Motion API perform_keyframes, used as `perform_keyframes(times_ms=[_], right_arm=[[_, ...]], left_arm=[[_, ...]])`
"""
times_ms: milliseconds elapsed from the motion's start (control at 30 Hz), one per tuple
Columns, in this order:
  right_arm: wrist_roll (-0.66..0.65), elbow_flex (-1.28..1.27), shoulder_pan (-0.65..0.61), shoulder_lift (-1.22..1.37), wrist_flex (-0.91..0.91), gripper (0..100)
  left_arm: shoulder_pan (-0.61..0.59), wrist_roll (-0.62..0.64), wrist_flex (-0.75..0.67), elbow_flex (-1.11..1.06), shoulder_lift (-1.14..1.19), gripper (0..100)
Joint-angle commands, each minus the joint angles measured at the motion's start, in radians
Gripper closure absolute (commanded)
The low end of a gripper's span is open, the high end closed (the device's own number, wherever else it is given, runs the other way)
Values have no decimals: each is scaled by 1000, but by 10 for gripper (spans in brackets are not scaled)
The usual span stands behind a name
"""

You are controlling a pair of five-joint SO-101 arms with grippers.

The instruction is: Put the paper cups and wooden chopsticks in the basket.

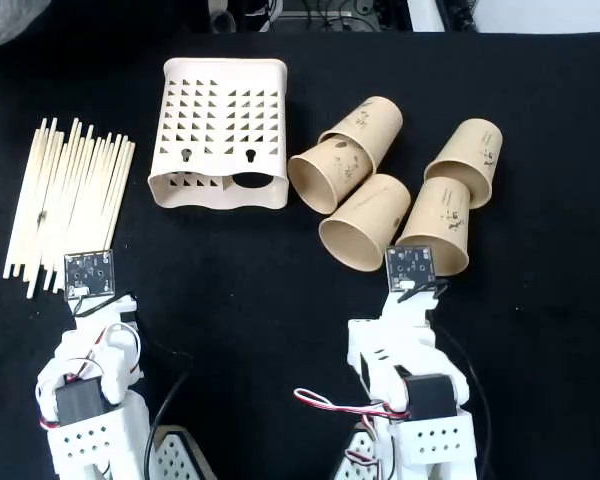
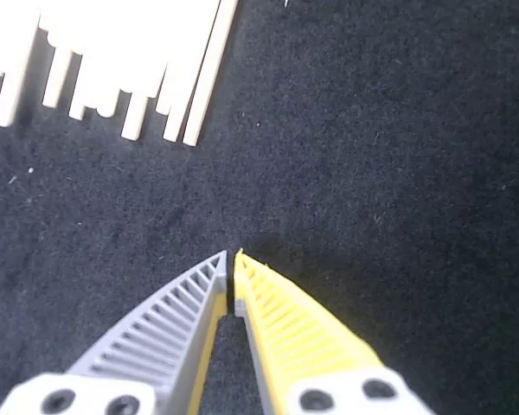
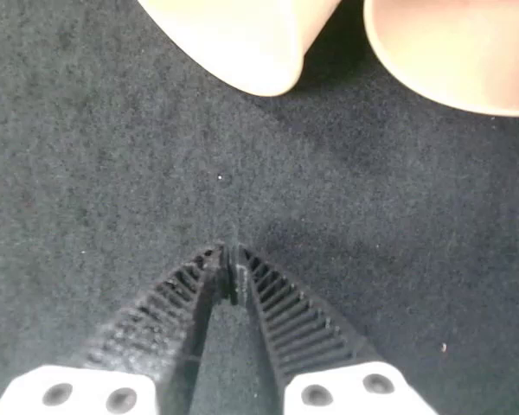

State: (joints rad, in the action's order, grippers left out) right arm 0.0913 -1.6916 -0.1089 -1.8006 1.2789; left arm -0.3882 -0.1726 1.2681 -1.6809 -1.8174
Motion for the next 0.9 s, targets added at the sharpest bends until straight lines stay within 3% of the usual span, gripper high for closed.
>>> perform_keyframes(times_ms=[0,100,233,367,467,567,700,867], right_arm=[[11,7,2,-88,6,985],[11,7,2,-88,5,984],[8,7,2,-88,6,984],[3,7,2,-88,21,985],[3,7,2,-88,21,985],[3,7,2,-88,21,985],[3,7,2,-88,21,984],[3,7,2,-88,21,984]], left_arm=[[5,-3,0,-16,-5,970],[53,-3,-8,19,-6,970],[82,-5,-120,142,-6,970],[133,2,-381,183,-3,926],[193,66,-585,113,-3,831],[225,97,-756,16,5,820],[239,80,-825,-15,89,816],[240,118,-878,143,334,815]])
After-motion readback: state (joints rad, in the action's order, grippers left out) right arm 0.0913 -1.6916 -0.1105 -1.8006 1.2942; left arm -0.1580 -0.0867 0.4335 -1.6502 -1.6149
